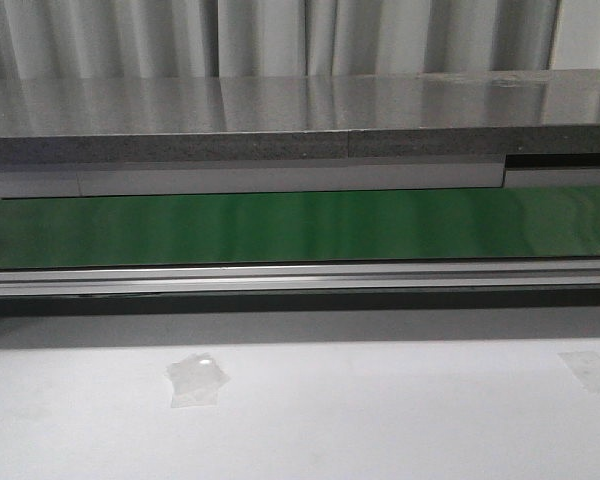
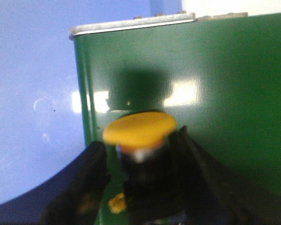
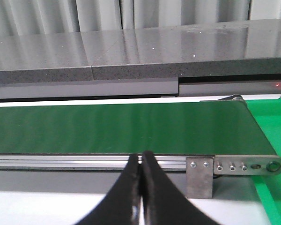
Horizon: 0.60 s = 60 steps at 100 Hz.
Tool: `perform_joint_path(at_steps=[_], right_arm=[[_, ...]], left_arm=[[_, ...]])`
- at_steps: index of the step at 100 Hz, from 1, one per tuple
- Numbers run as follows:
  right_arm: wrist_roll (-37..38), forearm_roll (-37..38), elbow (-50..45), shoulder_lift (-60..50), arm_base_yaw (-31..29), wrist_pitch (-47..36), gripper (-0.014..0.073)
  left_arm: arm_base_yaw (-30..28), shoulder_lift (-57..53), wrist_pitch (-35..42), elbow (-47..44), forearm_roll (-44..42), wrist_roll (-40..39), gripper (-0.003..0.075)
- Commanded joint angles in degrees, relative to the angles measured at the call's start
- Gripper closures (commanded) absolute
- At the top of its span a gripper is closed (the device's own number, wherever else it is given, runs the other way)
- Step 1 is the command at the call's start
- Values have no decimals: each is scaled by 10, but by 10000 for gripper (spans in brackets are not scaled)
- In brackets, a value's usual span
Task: Move button from left to right
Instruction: 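Set the button on the green conveyor belt and open the left gripper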
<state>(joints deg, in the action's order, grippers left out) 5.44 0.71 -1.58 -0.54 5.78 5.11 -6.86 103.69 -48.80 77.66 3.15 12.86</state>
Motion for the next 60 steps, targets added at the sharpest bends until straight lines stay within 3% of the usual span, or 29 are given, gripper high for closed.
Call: perform_joint_path(at_steps=[1, 12, 60], right_arm=[[-1, -1, 8, -12, 2, -46, 662], [-1, -1, 8, -12, 2, -46, 662], [-1, -1, 8, -12, 2, -46, 662]], left_arm=[[3, -26, 16, 15, 12, 7, 246], [3, -26, 16, 15, 12, 7, 176], [3, -130, 7, 15, 121, 69, 176]])
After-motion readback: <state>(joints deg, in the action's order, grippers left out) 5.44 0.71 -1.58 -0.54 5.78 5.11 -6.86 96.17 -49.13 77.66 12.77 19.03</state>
